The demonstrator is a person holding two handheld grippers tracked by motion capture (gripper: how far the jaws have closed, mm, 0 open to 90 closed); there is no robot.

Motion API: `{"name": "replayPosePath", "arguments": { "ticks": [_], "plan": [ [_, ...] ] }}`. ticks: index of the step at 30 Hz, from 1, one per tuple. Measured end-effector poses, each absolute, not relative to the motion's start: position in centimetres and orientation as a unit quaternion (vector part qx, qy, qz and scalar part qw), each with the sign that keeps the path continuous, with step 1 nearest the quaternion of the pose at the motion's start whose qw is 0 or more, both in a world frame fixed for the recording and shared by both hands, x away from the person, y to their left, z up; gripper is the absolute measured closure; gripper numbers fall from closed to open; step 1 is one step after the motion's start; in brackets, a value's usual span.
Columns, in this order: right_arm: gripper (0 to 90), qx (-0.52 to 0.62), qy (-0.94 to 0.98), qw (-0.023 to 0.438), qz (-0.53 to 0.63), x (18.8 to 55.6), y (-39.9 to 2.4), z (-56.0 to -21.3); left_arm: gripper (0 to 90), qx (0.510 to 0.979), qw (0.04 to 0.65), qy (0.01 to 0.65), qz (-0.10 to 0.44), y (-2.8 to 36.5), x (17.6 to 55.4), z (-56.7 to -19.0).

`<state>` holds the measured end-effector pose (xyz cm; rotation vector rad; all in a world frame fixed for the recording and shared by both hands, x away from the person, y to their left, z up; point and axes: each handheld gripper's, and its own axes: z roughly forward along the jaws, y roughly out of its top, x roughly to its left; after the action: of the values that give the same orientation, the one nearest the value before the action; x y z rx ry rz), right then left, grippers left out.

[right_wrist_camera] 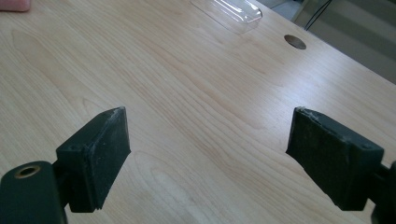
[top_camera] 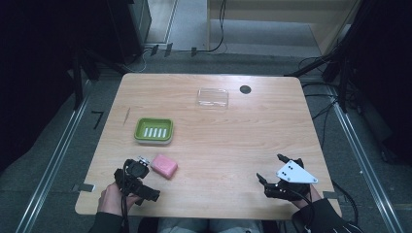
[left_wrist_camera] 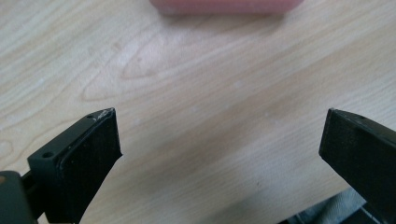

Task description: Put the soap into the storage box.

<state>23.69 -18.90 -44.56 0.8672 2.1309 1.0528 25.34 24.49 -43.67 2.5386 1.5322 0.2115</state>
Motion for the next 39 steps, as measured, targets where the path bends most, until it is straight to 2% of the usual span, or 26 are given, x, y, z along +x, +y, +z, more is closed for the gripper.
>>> {"name": "replayPosePath", "arguments": {
  "ticks": [39],
  "plan": [
    [13.5,0.328,0.804,0.3,0.395,23.7,-19.0,-44.6,0.0,0.863,0.074,0.498,0.049,21.4,30.1,-43.6]
  ]
}}
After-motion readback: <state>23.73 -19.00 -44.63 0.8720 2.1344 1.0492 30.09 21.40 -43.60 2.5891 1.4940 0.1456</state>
